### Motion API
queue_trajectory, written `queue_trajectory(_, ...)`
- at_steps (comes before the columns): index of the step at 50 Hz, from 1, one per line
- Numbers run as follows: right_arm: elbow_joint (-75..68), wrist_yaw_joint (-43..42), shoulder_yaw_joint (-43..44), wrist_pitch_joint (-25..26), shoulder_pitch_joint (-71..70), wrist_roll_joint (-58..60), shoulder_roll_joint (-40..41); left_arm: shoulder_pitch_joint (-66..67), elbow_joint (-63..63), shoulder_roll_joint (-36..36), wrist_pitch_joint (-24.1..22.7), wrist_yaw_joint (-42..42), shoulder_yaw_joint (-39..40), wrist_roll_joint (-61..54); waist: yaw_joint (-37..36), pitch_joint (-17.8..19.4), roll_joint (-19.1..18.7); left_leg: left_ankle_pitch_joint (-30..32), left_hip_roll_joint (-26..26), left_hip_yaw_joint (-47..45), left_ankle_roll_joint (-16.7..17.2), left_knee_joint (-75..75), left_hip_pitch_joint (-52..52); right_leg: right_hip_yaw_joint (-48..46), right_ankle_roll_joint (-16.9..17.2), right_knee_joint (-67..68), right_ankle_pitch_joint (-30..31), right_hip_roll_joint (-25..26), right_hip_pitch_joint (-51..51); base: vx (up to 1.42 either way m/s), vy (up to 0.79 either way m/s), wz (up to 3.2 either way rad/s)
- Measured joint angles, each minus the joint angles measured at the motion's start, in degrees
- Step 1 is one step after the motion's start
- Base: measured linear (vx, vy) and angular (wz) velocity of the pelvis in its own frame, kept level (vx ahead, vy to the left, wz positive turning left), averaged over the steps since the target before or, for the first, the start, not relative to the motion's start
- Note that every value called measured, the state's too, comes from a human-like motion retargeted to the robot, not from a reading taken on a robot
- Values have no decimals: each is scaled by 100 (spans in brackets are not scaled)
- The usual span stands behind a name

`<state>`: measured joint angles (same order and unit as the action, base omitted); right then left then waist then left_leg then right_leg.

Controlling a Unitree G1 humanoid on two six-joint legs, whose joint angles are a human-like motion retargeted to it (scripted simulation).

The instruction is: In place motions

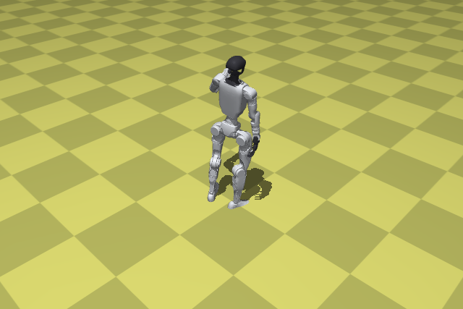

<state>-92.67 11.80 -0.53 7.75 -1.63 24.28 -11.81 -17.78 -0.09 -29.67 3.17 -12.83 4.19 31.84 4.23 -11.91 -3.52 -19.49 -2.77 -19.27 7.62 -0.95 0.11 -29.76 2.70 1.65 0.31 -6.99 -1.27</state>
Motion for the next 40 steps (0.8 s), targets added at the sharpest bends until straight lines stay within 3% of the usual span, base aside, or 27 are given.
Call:
queue_trajectory(2,-78,28,5,2,75,31,-9,33,365,324,1184,2766,-84,888,-25,21,26,7,12,25,-4,-5,6,-32,2,0,-6,-13,30,-2,0,10)
queue_trajectory(3,-133,63,7,1,126,47,-12,-16,790,488,1361,4960,-92,1769,-38,45,59,14,25,52,-7,-11,11,-68,4,-2,-11,-27,62,-6,-2,26)
queue_trajectory(4,-178,114,20,3,153,82,-23,4,1055,482,1176,6041,-77,2202,-45,74,86,20,36,77,-9,-17,10,-101,4,-8,-15,-37,90,-8,-3,30)
queue_trajectory(5,-218,173,40,7,168,125,-39,61,1238,392,809,6565,-52,2412,-48,106,109,27,47,102,-11,-24,7,-135,3,-15,-19,-45,115,-7,-4,28)
queue_trajectory(7,-246,354,114,70,177,304,-50,206,1223,334,1039,6015,-71,2317,-47,171,151,39,61,131,-11,-28,5,-177,1,-34,-23,-49,154,-2,-1,12)
queue_trajectory(11,-221,643,174,111,250,486,-116,412,884,321,1254,3420,142,719,-97,208,165,48,57,113,-8,-27,-5,-144,2,-28,-8,-59,127,0,0,0)
queue_trajectory(13,-238,668,138,94,250,437,-154,489,673,339,921,1575,377,-600,-96,211,165,49,55,98,-8,-26,-17,-116,-1,-21,0,-60,96,0,0,0)
queue_trajectory(15,-258,675,140,131,222,408,-179,496,501,369,242,-317,549,-1583,-100,209,163,52,45,81,-5,-25,-34,-93,-5,-14,6,-57,65,0,0,0)
queue_trajectory(17,-236,691,177,173,204,398,-182,422,408,439,-270,-1499,790,-1945,-107,196,164,54,36,70,-3,-25,-52,-77,-5,-9,12,-55,37,0,0,0)
queue_trajectory(19,-183,709,198,174,183,367,-179,312,476,547,-595,-2157,1079,-2418,-102,187,155,55,26,62,-4,-25,-66,-66,-5,-4,18,-51,15,0,0,0)
queue_trajectory(22,-71,740,179,112,164,273,-137,-175,1098,1204,-700,-1993,1400,-4525,-77,150,151,56,16,54,-6,-32,-81,-58,-4,1,25,-47,-2,0,0,0)
queue_trajectory(25,27,837,150,28,178,219,-104,-879,2226,1747,134,-1184,1898,-6322,-103,93,165,58,20,56,-7,-43,-89,-60,-8,4,25,-55,0,0,0,0)
queue_trajectory(27,85,949,121,-36,143,292,-103,-1001,2874,1421,508,-1214,2042,-6855,-97,103,164,60,24,67,-7,-46,-88,-77,-10,0,22,-57,13,0,0,0)
queue_trajectory(30,220,1115,95,-77,67,540,-96,-715,2561,848,406,-1694,1679,-5840,-65,174,123,56,1,67,-7,-46,-79,-73,-10,3,24,-35,16,2,0,-2)
queue_trajectory(35,192,947,-140,-182,70,483,-65,-674,1367,661,-207,-805,1163,-3640,36,183,130,60,9,56,-7,-44,-75,-65,-9,-1,27,-43,18,1,0,-2)
queue_trajectory(40,24,1165,-74,-40,93,612,-73,-967,922,138,-968,17,-195,-2377,-50,134,169,79,35,93,-10,-46,-98,-138,-2,-15,16,-70,44,0,0,0)
